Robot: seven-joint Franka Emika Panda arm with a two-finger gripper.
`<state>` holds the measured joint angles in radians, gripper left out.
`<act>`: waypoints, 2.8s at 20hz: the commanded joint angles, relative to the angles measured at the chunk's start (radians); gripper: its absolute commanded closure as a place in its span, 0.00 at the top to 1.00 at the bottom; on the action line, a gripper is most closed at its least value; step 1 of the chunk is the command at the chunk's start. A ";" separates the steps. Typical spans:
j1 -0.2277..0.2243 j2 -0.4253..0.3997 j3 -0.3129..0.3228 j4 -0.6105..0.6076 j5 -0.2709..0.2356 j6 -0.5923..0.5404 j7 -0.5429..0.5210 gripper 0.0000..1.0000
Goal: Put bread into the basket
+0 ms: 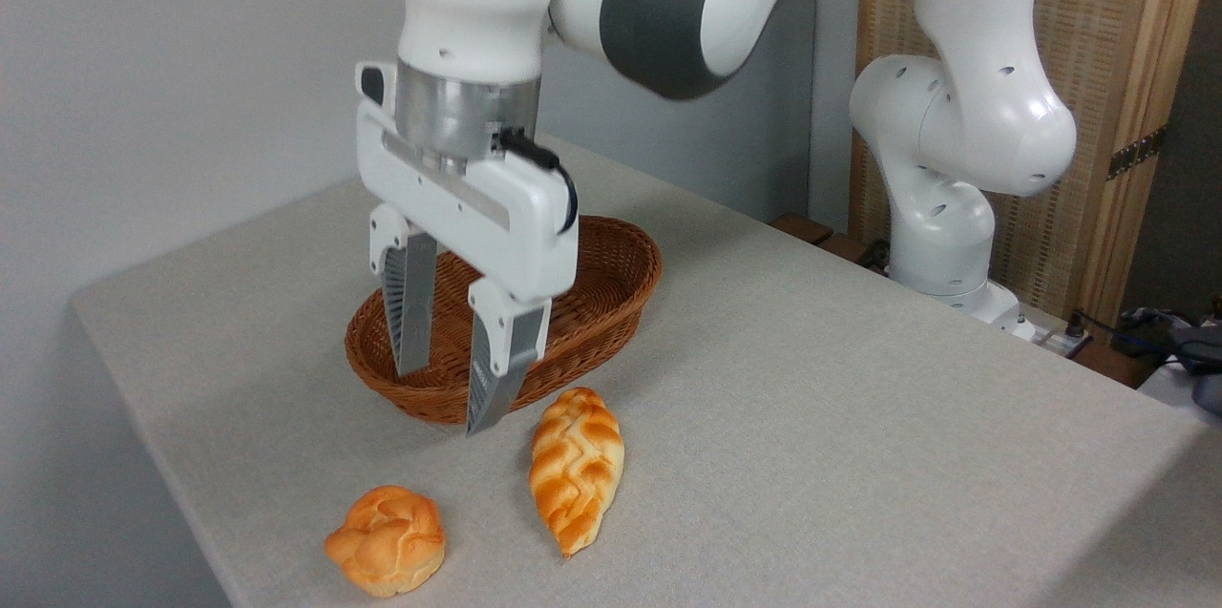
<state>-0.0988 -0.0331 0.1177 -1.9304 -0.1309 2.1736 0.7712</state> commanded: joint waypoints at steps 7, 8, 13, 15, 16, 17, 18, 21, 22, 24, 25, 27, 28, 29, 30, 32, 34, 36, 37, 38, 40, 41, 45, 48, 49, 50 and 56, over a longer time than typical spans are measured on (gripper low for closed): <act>-0.009 0.145 0.002 -0.015 -0.006 0.242 0.023 1.00; -0.009 0.151 0.000 -0.013 -0.006 0.248 0.023 1.00; -0.016 0.211 -0.009 -0.010 -0.012 0.313 0.020 1.00; -0.016 0.223 -0.029 -0.010 -0.013 0.324 0.020 1.00; -0.016 0.228 -0.032 -0.010 -0.015 0.325 0.020 1.00; -0.016 0.236 -0.033 -0.010 -0.018 0.325 0.019 1.00; -0.016 0.240 -0.033 -0.010 -0.018 0.325 0.019 1.00; -0.016 0.254 -0.039 -0.009 -0.018 0.325 0.017 1.00; -0.016 0.256 -0.044 -0.010 -0.018 0.325 0.017 1.00; -0.016 0.257 -0.049 -0.009 -0.018 0.327 0.019 1.00; -0.016 0.257 -0.049 -0.009 -0.018 0.327 0.019 0.93; -0.016 0.257 -0.050 -0.009 -0.018 0.325 0.019 0.75; -0.016 0.257 -0.050 -0.009 -0.019 0.325 0.017 0.59; -0.016 0.256 -0.052 -0.009 -0.019 0.325 0.016 0.47; -0.016 0.256 -0.052 -0.007 -0.019 0.325 0.017 0.43; -0.016 0.256 -0.052 -0.007 -0.019 0.325 0.017 0.37; -0.016 0.254 -0.053 -0.007 -0.019 0.325 0.019 0.37; -0.016 0.253 -0.053 -0.007 -0.019 0.325 0.019 0.37; -0.016 0.252 -0.053 -0.007 -0.019 0.325 0.019 0.37; -0.018 0.251 -0.053 -0.007 -0.018 0.324 0.019 0.35; -0.018 0.251 -0.053 -0.007 -0.019 0.324 0.020 0.35; -0.018 0.251 -0.053 -0.007 -0.019 0.324 0.019 0.35; -0.018 0.249 -0.053 -0.007 -0.019 0.324 0.017 0.34; -0.018 0.234 -0.053 -0.002 -0.044 0.322 0.011 0.35; -0.018 0.226 -0.053 0.001 -0.058 0.322 0.011 0.35; -0.018 0.207 -0.053 0.002 -0.081 0.321 0.011 0.35; -0.018 0.124 -0.090 0.002 -0.102 0.241 -0.013 0.39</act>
<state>-0.1152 0.1473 0.0592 -1.9178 -0.2109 2.4726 0.7741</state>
